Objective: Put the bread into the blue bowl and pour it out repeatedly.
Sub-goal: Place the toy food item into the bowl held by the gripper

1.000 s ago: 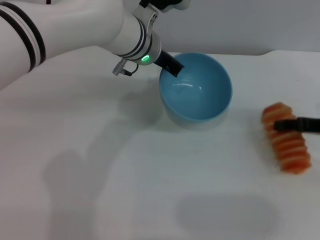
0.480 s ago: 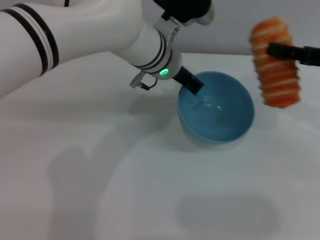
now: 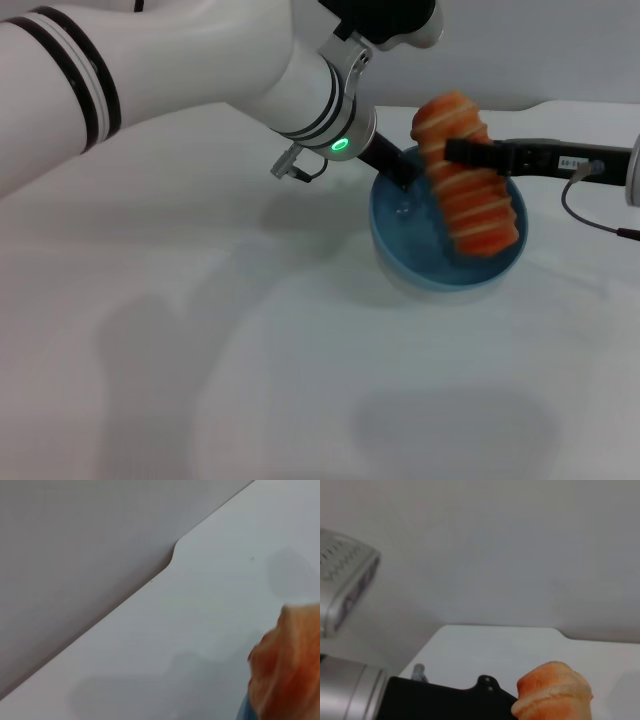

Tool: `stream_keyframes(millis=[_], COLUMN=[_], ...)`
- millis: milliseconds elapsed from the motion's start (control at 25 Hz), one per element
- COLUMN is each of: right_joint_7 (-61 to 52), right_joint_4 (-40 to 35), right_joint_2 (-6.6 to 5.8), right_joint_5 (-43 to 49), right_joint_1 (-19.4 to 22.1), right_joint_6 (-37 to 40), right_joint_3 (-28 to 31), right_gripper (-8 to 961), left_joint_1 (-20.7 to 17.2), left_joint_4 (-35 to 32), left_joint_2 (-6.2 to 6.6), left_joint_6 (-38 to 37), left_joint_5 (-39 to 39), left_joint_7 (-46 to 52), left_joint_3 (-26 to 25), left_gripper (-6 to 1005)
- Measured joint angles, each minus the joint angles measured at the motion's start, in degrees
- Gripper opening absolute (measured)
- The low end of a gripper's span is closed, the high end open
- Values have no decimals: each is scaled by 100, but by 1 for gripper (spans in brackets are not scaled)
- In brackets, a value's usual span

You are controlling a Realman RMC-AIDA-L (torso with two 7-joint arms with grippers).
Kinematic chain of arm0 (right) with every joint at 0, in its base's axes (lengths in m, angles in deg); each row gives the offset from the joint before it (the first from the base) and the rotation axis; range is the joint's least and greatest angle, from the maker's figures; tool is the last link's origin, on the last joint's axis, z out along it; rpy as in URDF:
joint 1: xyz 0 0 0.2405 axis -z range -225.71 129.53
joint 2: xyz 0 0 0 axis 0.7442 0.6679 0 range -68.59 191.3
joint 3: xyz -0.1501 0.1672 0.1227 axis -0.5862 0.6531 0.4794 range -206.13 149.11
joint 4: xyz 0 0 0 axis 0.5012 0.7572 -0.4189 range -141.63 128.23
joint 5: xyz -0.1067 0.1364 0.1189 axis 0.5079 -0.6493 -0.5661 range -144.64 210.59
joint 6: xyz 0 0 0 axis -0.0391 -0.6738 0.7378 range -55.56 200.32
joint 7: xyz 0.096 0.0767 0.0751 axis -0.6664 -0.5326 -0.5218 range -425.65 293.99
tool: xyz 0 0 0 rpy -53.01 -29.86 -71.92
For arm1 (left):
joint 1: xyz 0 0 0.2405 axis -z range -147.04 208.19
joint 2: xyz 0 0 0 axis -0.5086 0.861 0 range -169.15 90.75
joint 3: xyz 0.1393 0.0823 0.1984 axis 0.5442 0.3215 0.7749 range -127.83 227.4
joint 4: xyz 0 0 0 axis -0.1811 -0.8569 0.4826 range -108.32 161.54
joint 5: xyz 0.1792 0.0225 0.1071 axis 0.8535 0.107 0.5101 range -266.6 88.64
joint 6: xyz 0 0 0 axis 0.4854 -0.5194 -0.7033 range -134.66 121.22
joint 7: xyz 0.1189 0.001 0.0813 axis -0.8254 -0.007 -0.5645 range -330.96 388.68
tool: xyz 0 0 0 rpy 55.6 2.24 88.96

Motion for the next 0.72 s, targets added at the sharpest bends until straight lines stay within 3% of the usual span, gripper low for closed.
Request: stream_keyframes(millis=[80, 320, 480, 720], right_joint_7=[87, 295, 318, 317], right_joint_4=[46, 137, 153, 149], right_joint_2=[11, 15, 13, 6], right_joint_5=[-39, -218, -218, -265], right_joint_1=[-4, 6, 16, 78], right_joint_6=[-78, -133, -130, -107], right_joint_3=[-35, -46, -50, 7], right_gripper=[253, 351, 477, 500], left_joint_1=[-12, -26, -29, -62], left_joint_4=[6, 28, 34, 50], left_joint_2=[0, 7, 9, 9], left_joint_6=[5, 20, 27, 95], left_joint_5=[-2, -30, -36, -37], left_joint_7=[0, -4, -11, -15], left_joint_3=[0, 0, 0, -19], left_gripper=[-2, -2, -2, -1])
